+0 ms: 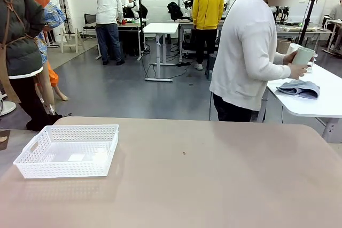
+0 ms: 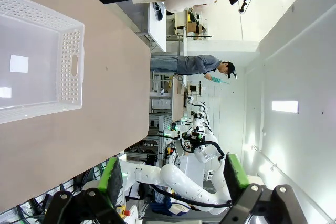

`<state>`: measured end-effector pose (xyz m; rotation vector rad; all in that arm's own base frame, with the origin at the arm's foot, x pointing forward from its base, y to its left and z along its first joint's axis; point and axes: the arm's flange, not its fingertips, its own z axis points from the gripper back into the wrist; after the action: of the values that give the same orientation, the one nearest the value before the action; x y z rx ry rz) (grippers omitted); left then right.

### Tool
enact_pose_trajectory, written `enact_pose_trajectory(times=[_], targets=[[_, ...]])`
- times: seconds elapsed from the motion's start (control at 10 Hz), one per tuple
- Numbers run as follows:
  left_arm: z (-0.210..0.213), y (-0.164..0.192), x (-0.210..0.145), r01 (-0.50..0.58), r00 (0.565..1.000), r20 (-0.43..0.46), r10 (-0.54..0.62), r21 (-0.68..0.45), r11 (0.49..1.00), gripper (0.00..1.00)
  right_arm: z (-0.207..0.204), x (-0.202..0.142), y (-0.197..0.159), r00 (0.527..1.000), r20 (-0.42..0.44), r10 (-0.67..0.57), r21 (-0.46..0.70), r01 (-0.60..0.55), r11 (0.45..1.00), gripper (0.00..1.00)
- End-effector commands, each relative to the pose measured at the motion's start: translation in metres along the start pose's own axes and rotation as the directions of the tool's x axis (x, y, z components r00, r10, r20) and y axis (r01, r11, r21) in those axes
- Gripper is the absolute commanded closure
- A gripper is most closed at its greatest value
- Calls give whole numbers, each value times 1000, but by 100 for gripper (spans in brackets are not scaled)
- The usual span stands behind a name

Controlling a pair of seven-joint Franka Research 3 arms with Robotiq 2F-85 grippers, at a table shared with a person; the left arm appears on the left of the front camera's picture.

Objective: Clean and organize the cups into the basket.
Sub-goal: Pick up the Organizing basket and move it to the center of the table, then pick up the Reusable plastic cup from the right side of the table and place it inside the Organizing basket.

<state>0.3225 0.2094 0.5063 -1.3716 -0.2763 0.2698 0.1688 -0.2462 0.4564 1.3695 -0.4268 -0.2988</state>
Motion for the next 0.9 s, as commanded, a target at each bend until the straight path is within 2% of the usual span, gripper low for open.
enact_pose_trajectory(times=[0.0, 0.8], targets=[[2, -1, 0, 6, 1000, 2, -6, -13, 1000, 0, 1, 2, 1, 1000, 9, 21, 23, -21, 1000, 0], [2, -1, 0, 6, 1000, 2, -6, -13, 1000, 0, 1, 2, 1, 1000, 9, 21, 23, -21, 1000, 0]])
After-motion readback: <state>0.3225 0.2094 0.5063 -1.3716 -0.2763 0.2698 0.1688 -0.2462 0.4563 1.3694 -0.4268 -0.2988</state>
